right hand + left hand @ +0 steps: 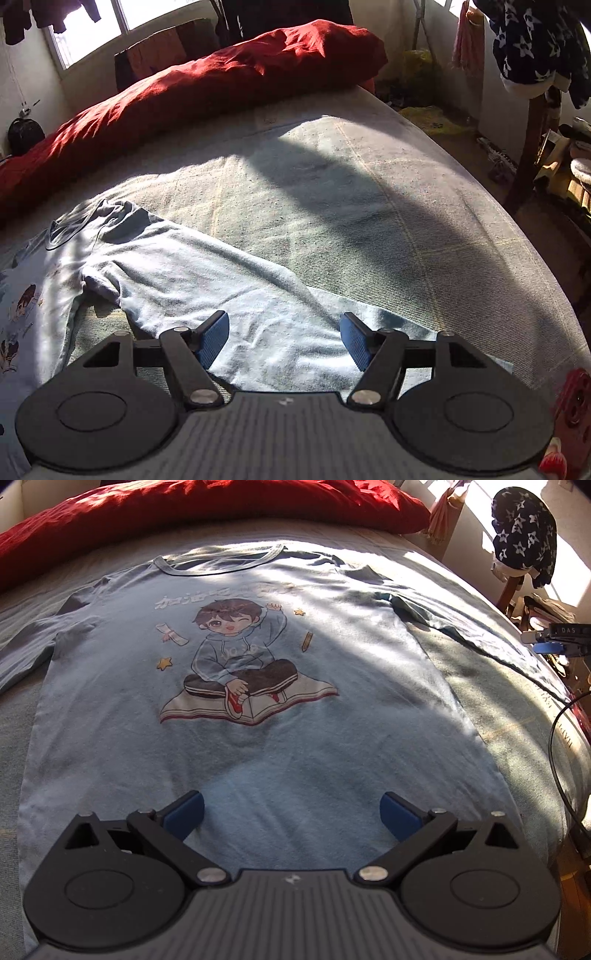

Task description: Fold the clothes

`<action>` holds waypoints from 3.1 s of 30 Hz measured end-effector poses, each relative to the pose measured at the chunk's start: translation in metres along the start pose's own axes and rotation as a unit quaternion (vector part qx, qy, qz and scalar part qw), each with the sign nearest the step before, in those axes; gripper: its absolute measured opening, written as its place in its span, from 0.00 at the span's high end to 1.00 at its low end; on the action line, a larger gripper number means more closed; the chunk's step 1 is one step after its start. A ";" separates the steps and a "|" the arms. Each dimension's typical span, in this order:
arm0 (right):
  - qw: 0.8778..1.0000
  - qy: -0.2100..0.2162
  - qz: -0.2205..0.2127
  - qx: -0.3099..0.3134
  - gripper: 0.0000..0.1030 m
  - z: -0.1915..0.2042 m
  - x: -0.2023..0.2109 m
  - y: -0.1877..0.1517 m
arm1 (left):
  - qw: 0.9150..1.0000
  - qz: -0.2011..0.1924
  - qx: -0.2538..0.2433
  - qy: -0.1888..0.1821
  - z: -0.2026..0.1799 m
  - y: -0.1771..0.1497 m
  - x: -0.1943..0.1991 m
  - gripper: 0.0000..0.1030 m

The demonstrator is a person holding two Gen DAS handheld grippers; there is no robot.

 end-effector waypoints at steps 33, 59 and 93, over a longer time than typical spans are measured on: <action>0.985 0.159 0.065 0.020 0.06 0.206 -0.150 0.014 | 0.997 -0.029 0.078 -0.004 0.061 -0.023 0.021 0.02; 0.989 0.100 0.096 0.061 0.00 0.242 -0.279 0.095 | 0.984 -0.116 0.130 0.035 0.134 0.030 0.041 0.02; 0.976 0.132 0.143 0.102 0.00 0.242 -0.206 0.106 | 0.981 -0.117 0.153 -0.027 0.134 0.025 0.046 0.02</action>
Point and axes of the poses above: each gripper's, at about its wrist camera, not at the fingertips, and x roughly against the way its jaws point, z to its left, y to its top, the point moved 10 cm from there along -x, roughly the way its jaws point, and after that the axes turned 9 degrees about y, right-handed, at the moved point
